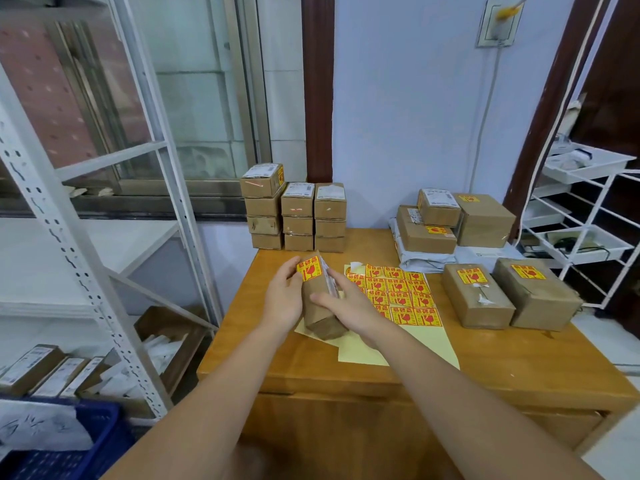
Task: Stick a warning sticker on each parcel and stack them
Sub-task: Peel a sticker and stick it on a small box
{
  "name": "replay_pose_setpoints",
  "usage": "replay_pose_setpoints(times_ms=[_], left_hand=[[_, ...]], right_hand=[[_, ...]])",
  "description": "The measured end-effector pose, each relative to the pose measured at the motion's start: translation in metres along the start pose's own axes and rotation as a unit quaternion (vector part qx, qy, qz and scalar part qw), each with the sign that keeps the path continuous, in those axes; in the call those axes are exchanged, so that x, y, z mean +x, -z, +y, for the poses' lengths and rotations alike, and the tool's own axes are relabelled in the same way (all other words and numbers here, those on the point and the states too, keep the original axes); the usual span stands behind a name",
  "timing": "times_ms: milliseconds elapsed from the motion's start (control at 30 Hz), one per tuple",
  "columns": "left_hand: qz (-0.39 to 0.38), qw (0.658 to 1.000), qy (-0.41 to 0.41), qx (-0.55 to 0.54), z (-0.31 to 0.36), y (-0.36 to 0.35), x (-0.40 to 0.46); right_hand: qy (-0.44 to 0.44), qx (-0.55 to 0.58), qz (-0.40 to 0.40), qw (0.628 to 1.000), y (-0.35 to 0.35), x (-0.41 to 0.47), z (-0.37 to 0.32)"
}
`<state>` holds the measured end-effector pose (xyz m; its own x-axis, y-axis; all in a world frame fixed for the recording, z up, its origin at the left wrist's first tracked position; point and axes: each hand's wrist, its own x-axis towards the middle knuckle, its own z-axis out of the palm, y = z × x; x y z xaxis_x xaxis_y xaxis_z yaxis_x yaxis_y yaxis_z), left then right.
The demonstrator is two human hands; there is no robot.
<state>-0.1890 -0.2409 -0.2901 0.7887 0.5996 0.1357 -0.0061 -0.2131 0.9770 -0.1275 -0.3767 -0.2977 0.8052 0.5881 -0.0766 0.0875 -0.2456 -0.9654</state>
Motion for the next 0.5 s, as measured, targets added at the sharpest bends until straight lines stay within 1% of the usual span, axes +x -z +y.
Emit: replay_pose_setpoints(times_ms=[67,133,200,267,300,400,500], left_hand=[[-0.021,1.000,-0.008,-0.017,0.004,-0.004,0.000],[-0.057,0.998,-0.014,-0.021,0.006,-0.008,0.002],[-0.094,0.994,-0.041,0.036,0.006,-0.014,0.005],[-0.134,0.978,-0.073,0.142,0.007,-0.020,0.007],[-0.152,0.963,-0.093,0.204,0.006,-0.023,0.009],[-0.194,0.893,-0.159,0.374,0.010,-0.034,0.007],[-0.221,0.841,-0.200,0.452,0.014,-0.047,0.004]], right_hand=[[0.020,-0.018,0.021,0.999,0.005,0.000,-0.008],[0.035,-0.078,0.058,0.995,0.017,0.001,-0.015],[0.044,-0.157,0.090,0.982,0.036,0.001,-0.020],[0.051,-0.218,0.114,0.968,0.059,-0.002,-0.024],[0.048,-0.240,0.125,0.961,0.072,-0.004,-0.026],[0.027,-0.320,0.164,0.933,0.114,-0.015,-0.031],[-0.017,-0.414,0.209,0.886,0.160,-0.024,-0.027]])
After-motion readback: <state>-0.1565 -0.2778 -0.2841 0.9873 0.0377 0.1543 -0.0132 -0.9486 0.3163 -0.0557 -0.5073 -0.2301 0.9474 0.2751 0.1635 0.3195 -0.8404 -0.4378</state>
